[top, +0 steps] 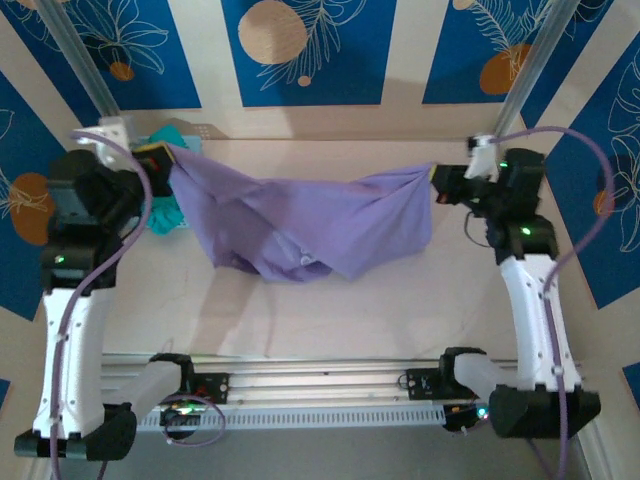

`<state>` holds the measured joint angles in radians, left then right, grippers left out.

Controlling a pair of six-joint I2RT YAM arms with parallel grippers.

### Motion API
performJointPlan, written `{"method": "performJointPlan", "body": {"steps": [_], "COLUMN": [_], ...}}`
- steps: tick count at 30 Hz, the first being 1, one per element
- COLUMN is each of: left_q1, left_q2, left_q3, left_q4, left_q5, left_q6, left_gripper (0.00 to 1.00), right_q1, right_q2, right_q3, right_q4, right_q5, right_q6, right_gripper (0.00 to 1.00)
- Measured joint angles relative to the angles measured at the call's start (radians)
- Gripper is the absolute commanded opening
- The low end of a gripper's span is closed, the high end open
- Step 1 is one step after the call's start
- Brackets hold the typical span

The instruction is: Fold the inside-out t-shirt

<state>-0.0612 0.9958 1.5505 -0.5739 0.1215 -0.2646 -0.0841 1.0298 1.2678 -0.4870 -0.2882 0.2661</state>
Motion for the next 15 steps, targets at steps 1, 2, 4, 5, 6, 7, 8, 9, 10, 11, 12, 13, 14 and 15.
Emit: {"method": "performJointPlan", "body": {"steps": [1,2,4,5,6,7,8,9,10,11,12,13,14,15], "left_q1": [0.001,0.002,0.002,0.002,0.002,0.002,0.002,0.003,0.003,0.003,0.003,0.003,0.004,0.005], "left_q2": [0.000,0.002,0.009,0.016,0.021,0.021,0.020,0.020,0.020,0.026,0.040,0.060,0.091,0.145], "left_q3": [0.061,0.126,0.256,0.315,0.368,0.403,0.433,0.449,0.450,0.440,0.424,0.412,0.404,0.401], "left_q4": [-0.010,-0.023,-0.048,-0.057,-0.064,-0.069,-0.071,-0.069,-0.065,-0.061,-0.056,-0.053,-0.049,-0.047], "left_q5": [-0.019,-0.039,-0.083,-0.108,-0.135,-0.155,-0.178,-0.196,-0.210,-0.221,-0.229,-0.232,-0.236,-0.236], "left_q6": [0.000,0.001,0.006,0.013,0.021,0.031,0.041,0.054,0.063,0.071,0.079,0.085,0.091,0.092], "left_gripper": [0.00,0.00,0.00,0.00,0.00,0.00,0.00,0.00,0.00,0.00,0.00,0.00,0.00,0.00], "right_q1": [-0.042,-0.090,-0.151,-0.168,-0.182,-0.190,-0.199,-0.203,-0.205,-0.206,-0.206,-0.206,-0.206,-0.204], "right_q2": [-0.023,-0.048,-0.092,-0.111,-0.128,-0.142,-0.157,-0.165,-0.169,-0.166,-0.156,-0.143,-0.120,-0.084], "right_q3": [0.019,0.043,0.085,0.105,0.121,0.132,0.141,0.144,0.144,0.141,0.132,0.122,0.112,0.105], "right_q4": [0.000,-0.001,-0.002,-0.004,-0.005,-0.006,-0.006,-0.004,0.000,0.002,0.011,0.023,0.037,0.055], "right_q5": [-0.039,-0.078,-0.130,-0.146,-0.159,-0.166,-0.171,-0.174,-0.177,-0.179,-0.184,-0.189,-0.196,-0.203], "right_q6": [0.016,0.037,0.069,0.082,0.093,0.102,0.111,0.120,0.129,0.138,0.152,0.164,0.180,0.195], "right_gripper": [0.00,0.00,0.00,0.00,0.00,0.00,0.00,0.00,0.00,0.00,0.00,0.00,0.00,0.00]}}
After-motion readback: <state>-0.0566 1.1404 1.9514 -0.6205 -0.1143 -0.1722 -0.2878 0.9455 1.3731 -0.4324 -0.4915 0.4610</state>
